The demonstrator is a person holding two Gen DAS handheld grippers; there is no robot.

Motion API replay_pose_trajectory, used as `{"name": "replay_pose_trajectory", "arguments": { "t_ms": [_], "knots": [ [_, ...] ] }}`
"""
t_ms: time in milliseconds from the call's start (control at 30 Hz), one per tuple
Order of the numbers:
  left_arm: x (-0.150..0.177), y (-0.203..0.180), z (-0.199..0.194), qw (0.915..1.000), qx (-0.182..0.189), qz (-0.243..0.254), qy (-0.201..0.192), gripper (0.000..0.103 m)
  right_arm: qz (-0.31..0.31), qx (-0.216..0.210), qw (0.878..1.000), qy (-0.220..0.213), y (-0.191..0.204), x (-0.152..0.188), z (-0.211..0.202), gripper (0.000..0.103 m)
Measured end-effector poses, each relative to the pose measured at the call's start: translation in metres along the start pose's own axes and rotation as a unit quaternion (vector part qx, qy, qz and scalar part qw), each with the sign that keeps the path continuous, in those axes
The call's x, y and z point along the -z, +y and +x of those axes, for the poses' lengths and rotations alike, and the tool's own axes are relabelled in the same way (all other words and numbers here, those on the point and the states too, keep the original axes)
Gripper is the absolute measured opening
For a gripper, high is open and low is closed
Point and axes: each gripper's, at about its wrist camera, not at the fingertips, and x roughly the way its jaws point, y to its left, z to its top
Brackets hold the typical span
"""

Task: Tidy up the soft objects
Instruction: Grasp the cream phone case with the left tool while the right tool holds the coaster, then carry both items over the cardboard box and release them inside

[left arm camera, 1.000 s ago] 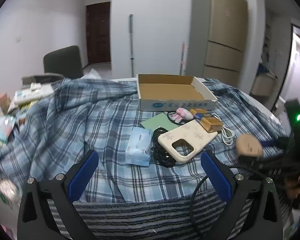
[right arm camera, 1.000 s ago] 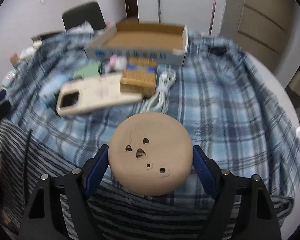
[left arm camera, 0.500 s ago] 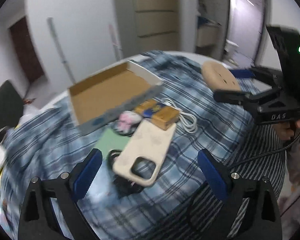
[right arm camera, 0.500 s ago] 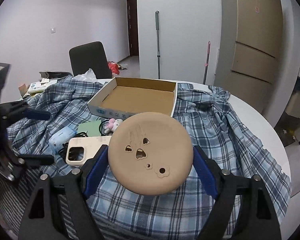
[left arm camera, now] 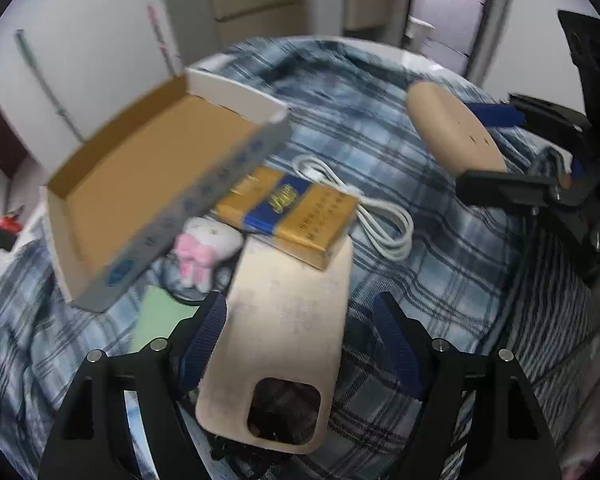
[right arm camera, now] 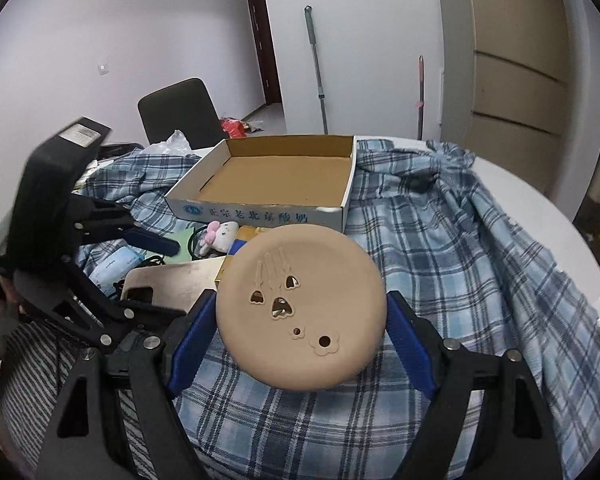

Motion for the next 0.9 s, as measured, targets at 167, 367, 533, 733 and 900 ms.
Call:
{"name": "replay_pose_trajectory", "arguments": {
  "t_ms": [167,367,533,733,900],
  "knots": [
    [0.000,0.000,0.014,0.9985,0.006,0.044,0.032,0.078,0.011,-0.013,1.000,0.001,-0.004,0.001,0.001,0.081],
    [-0.001,0.007,0.028,0.9974,0.006,0.046,0.056,0.083,0.006,-0.019,1.000,0.000,-0.001,0.002,0.001,0.081],
    [-0.002,0.015,0.041,0.9969,0.017,0.033,0.069,0.083,0.007,-0.019,1.000,0.000,-0.002,0.003,0.001,0.081],
    [-0.001,0.019,0.030,0.9965,0.064,0.004,0.055,0.077,0.009,-0.018,1.000,0.003,-0.004,0.003,0.003,0.081],
    [0.005,0.010,0.010,0.9983,0.046,0.001,0.037,0.077,0.006,-0.014,1.000,0.001,-0.003,0.002,0.001,0.081]
  ]
}}
